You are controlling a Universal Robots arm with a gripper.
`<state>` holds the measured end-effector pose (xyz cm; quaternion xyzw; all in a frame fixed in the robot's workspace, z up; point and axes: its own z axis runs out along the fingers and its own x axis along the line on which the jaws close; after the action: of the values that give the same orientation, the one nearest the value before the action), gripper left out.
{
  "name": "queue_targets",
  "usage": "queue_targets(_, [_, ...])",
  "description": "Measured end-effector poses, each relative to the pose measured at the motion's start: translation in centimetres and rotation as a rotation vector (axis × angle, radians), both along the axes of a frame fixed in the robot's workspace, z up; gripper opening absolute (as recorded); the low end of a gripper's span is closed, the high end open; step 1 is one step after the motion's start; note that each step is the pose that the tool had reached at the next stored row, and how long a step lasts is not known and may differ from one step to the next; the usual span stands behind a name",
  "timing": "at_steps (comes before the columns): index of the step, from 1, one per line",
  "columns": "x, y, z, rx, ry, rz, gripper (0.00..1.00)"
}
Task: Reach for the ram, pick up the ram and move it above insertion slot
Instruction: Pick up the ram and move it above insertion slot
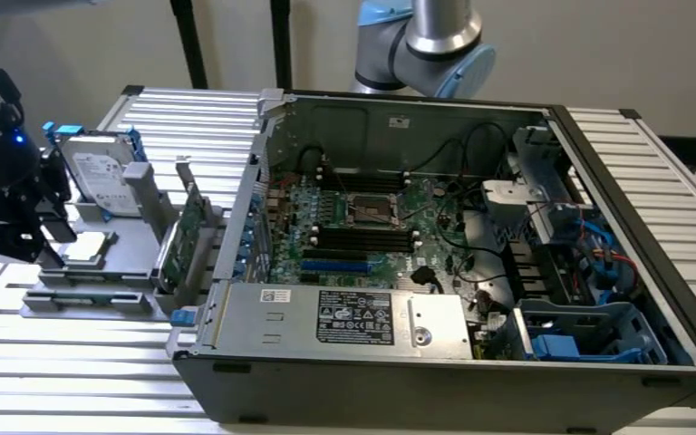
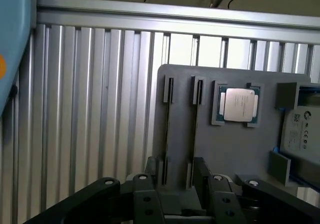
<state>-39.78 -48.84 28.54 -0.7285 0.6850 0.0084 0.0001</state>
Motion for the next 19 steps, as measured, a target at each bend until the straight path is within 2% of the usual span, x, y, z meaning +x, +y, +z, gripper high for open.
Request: queue_targets(19, [0.0,-0.22,-3.46,-0.0001,0.0001,0.000,0.42])
